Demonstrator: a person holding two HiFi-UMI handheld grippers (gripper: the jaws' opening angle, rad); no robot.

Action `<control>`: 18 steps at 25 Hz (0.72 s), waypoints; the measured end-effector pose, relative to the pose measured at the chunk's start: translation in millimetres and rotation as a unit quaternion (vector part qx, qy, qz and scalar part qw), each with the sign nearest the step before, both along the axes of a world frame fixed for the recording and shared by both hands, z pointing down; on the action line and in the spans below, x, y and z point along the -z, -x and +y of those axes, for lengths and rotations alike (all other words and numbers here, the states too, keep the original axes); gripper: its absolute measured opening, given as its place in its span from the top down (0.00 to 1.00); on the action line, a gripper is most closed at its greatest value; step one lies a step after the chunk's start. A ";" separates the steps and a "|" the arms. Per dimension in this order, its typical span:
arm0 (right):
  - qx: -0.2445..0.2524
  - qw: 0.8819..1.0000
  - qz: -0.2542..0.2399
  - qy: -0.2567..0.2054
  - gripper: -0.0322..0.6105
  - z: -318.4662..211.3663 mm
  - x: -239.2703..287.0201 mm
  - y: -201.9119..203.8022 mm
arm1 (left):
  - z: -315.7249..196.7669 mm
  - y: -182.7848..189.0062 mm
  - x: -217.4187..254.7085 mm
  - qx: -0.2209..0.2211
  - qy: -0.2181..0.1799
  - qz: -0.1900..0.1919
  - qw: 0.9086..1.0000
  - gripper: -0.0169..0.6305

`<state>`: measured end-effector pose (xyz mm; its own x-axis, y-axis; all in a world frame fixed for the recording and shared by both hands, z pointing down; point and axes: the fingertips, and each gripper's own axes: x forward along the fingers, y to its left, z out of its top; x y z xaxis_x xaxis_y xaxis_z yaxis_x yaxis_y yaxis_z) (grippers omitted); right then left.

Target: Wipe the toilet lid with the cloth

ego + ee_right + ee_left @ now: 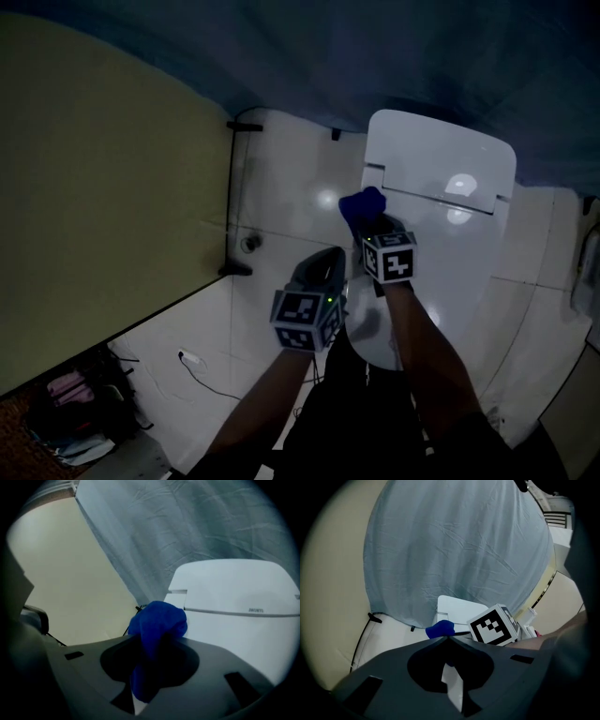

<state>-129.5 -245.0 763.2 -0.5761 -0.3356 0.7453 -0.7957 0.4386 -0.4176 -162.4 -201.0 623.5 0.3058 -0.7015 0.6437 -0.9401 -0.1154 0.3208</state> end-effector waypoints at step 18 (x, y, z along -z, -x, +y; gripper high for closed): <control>-0.097 0.995 0.017 -0.011 0.79 -12.6 -2.9 -159.7 | -0.5 -68.9 -8.9 -0.043 0.000 0.006 0.999 0.99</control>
